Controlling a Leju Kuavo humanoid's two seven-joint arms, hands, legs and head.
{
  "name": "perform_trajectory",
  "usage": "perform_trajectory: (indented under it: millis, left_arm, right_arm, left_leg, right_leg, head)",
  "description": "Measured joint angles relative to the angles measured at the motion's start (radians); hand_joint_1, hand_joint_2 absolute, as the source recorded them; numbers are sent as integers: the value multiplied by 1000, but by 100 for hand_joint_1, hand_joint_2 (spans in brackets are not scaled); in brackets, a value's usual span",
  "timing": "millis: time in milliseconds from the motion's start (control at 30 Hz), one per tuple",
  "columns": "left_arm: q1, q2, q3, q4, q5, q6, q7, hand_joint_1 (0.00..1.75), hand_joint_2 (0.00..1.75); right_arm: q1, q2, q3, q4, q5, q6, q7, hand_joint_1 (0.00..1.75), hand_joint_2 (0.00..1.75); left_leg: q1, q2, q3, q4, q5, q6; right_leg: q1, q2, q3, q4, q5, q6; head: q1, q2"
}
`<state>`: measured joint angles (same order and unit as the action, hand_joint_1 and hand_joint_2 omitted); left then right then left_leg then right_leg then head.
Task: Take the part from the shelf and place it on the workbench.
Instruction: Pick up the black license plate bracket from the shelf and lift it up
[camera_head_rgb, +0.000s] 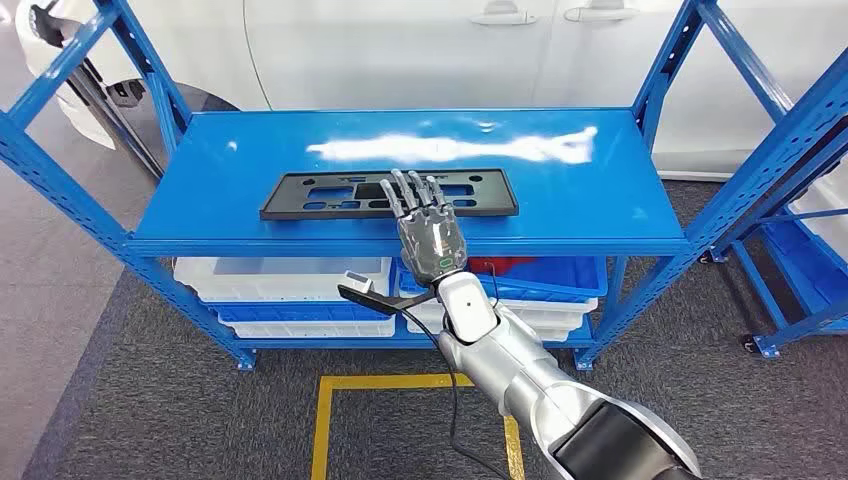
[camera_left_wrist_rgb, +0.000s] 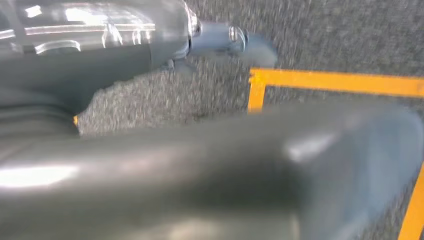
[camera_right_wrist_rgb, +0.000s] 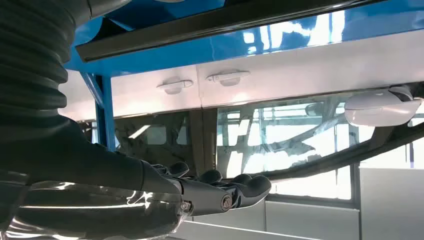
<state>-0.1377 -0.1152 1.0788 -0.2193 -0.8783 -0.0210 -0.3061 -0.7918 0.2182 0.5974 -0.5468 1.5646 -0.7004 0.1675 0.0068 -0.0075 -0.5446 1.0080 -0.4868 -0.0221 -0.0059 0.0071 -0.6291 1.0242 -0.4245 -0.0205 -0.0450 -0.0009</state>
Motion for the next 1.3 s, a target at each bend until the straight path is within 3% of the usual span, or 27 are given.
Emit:
perform_trajectory:
  millis: [67, 100, 167, 200, 233, 267, 333, 367, 400, 467, 567, 600, 667, 700, 733, 767, 833, 900, 1067, 1133, 1200, 1233, 1267, 1300]
  left_arm:
    - [-3, 0, 0, 0, 0, 0, -1, 0, 0]
    - [-4, 0, 0, 0, -1, 0, -1, 0, 0]
    - [-5, 0, 0, 0, -1, 0, -1, 0, 0]
    - [-4, 0, 0, 0, -1, 0, 0, 0, 0]
    - [-2, -1, 0, 0, -1, 0, 0, 0, 0]
    - [-2, 0, 0, 0, -1, 0, 1, 0, 0]
    - [-1, 1, 0, 0, -1, 0, 2, 0, 0]
    - [-1, 1, 0, 0, -1, 0, 2, 0, 0]
    - [-2, 2, 0, 0, 0, 1, 2, 0, 0]
    - [-1, 3, 0, 0, 1, 1, 2, 0, 0]
    - [3, 2, 0, 0, 3, 0, 0, 0, 0]
    - [2, 1, 0, 0, 3, -1, -2, 0, 0]
    - [0, 2, 0, 0, 5, -2, -6, 0, 0]
    - [0, 2, 0, 0, 5, -3, -7, 0, 0]
    - [2, 2, 0, 0, 6, -3, -8, 0, 0]
    - [4, 1, 0, 0, 7, -3, -8, 0, 0]
    - [8, 1, 0, 0, 8, -4, -10, 0, 0]
    - [8, 1, 0, 0, 7, -5, -12, 0, 0]
    - [5, 3, 0, 0, 3, -9, -13, 0, 0]
    - [3, 3, 0, 0, 1, -11, -13, 0, 0]
    - [3, 3, 0, 0, -1, -12, -12, 0, 0]
    - [4, 3, -1, 0, -1, -12, -11, 0, 0]
    - [4, 3, -1, 0, -1, -12, -10, 0, 0]
    - [3, 3, -1, 0, -1, -12, -10, 0, 0]
  right_arm:
    - [-2, 2, 0, 0, 0, 0, 5, 0, 175]
    - [-3, 4, 1, 0, 0, 0, 9, 0, 175]
    - [-3, 5, 6, 3, 1, 0, 17, 0, 175]
    - [-2, 5, 11, 6, 1, 0, 21, 0, 175]
    - [0, 5, 17, 9, 1, 0, 25, 0, 175]
    - [1, 5, 23, 12, 1, 0, 28, 0, 175]
    - [0, 7, 34, 18, 1, 0, 30, 0, 175]
    - [-1, 7, 40, 21, 1, 0, 31, 0, 175]
    - [-3, 8, 47, 24, 1, 0, 32, 0, 175]
    - [-5, 9, 61, 31, 1, 0, 34, 0, 175]
    - [-11, 11, 87, 42, 1, 0, 39, 0, 175]
    - [-15, 12, 101, 50, 1, 0, 43, 0, 175]
    - [-19, 11, 136, 75, 1, 0, 54, 0, 175]
    - [-18, 10, 155, 90, 1, 0, 60, 0, 175]
    - [-16, 9, 173, 103, 1, 0, 66, 0, 175]
    - [-15, 8, 188, 115, 1, 0, 72, 0, 175]
    - [-16, 7, 216, 133, 1, 0, 85, 0, 175]
    - [-18, 4, 242, 147, 1, 0, 100, 0, 175]
    - [-18, -4, 288, 159, 1, 0, 120, 0, 175]
    - [-19, -4, 298, 160, 1, 0, 121, 0, 175]
    - [-18, -4, 306, 162, 1, 0, 121, 0, 175]
    - [-16, -5, 309, 163, 1, 0, 121, 0, 175]
    - [-15, -4, 312, 163, 1, 0, 120, 0, 175]
    - [-15, -4, 313, 163, 1, 0, 120, 0, 175]
  left_leg:
    - [1, 1, -19, 42, -18, -5]
    - [3, 1, -45, 95, -38, -10]
    - [5, 1, -128, 235, -80, -17]
    - [5, 1, -163, 282, -82, -18]
    - [5, 1, -182, 294, -65, -17]
    - [5, 1, -179, 260, -25, -13]
    - [0, 1, -134, 126, 68, 1]
    - [-4, 1, -110, 68, 96, 9]
    - [-7, 1, -94, 30, 103, 16]
    - [-12, 1, -83, 6, 90, 24]
    - [-1, 1, -66, -16, 85, 33]
    - [2, 2, -59, -21, 84, 37]
    - [2, 2, -53, -21, 77, 41]
    - [2, 1, -50, -20, 72, 42]
    - [2, 0, -45, -19, 67, 41]
    - [3, 0, -40, -16, 61, 39]
    - [4, -1, -28, -7, 43, 32]
    - [1, -2, -26, 5, 29, 21]
    - [4, 1, -33, 32, 0, -7]
    - [6, 2, -80, 135, -48, -15]
    - [7, 2, -152, 264, -90, -19]
    - [7, 2, -174, 294, -89, -19]
    - [7, 2, -176, 283, -67, -17]
    - [6, 2, -158, 234, -28, -12]
  right_leg:
    - [-1, -2, 8, -2, -4, -6]
    - [-2, -3, 15, -4, -9, -11]
    - [0, -4, 27, -4, -19, -16]
    - [1, -3, 34, -4, -25, -16]
    - [2, -2, 42, -4, -32, -17]
    - [3, -1, 53, -4, -39, -16]
    - [5, 0, 75, -6, -54, -14]
    - [6, 0, 82, -6, -61, -11]
    - [7, 0, 84, -8, -65, -7]
    - [8, 0, 83, -11, -68, 3]
    - [9, -2, 73, 18, -92, 18]
    - [8, -2, 49, 66, -114, 22]
    - [4, -2, -33, 202, -161, 28]
    - [1, -2, -72, 256, -169, 31]
    - [-2, -2, -95, 276, -157, 33]
    - [-5, -2, -98, 256, -124, 35]
    - [-10, -4, -60, 135, -34, 37]
    - [-9, -5, -25, 36, 8, 32]
    - [-7, -1, -9, 10, -2, 1]
    - [-8, -3, 2, 6, -8, -9]
    - [-5, -3, 8, 7, -13, -13]
    - [-4, -2, 10, 7, -15, -14]
    - [-2, -1, 14, 7, -18, -14]
    - [-1, -1, 20, 7, -21, -13]
  head:
    - [0, 0]
    - [0, 0]
    - [0, 0]
    - [0, 0]
    - [0, 0]
    - [0, 0]
    - [0, 0]
    - [0, 0]
    - [0, 0]
    - [0, 0]
    - [0, 0]
    - [0, 0]
    - [0, 0]
    - [0, 0]
    - [0, 0]
    - [0, 0]
    - [0, 0]
    - [0, 0]
    - [0, 0]
    - [0, 0]
    - [0, 0]
    - [0, 0]
    - [0, 0]
    - [0, 0]
